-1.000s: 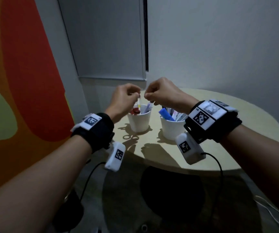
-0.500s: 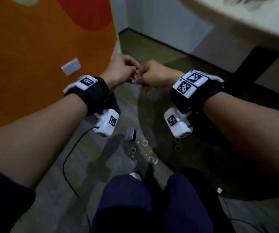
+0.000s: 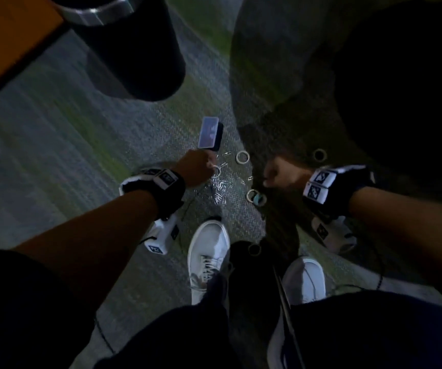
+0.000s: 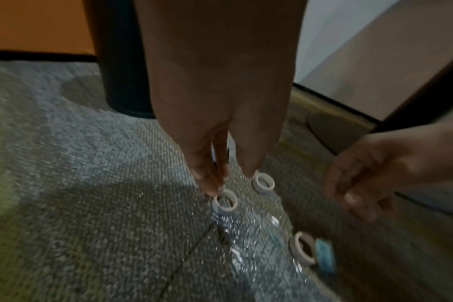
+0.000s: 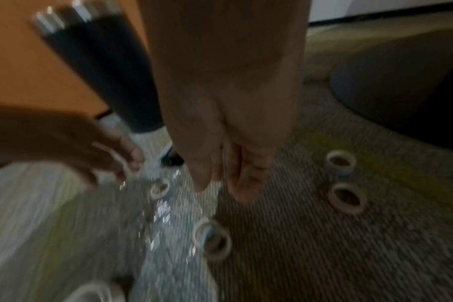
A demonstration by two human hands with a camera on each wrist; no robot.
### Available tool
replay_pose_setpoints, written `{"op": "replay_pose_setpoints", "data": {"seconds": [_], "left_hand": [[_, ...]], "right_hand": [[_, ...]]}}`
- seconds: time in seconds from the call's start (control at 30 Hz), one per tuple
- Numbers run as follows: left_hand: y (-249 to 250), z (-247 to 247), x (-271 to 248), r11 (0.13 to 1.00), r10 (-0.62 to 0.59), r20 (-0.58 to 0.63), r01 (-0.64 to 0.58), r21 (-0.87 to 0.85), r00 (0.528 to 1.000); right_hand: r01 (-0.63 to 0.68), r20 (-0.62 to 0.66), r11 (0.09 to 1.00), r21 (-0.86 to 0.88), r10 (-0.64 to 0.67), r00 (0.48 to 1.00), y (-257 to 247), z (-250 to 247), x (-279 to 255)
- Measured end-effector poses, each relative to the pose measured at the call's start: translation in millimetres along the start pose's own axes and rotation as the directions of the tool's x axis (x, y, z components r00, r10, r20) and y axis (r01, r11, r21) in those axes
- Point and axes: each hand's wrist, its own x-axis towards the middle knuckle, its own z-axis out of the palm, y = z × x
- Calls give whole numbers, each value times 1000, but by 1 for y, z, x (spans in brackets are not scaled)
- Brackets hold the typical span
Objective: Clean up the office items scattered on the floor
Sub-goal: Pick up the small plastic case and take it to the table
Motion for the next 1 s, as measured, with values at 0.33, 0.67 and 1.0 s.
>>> {"op": "replay_pose_setpoints", "data": {"seconds": [0.33,0.67,1.0], "left_hand": [[-38,75,46,930,184,-142,-125,346,973],[-8,63,68,919,331,-232,-256,301,915],[41,66,112,869,136,-45,-97,485,990]], "right_hand": [[155,-226,951,-268,-218,949,8,105,23],[107,-716,955,278,132,685,75,57,12],[-212,-546,907,363,392,740,125,72,23]]}}
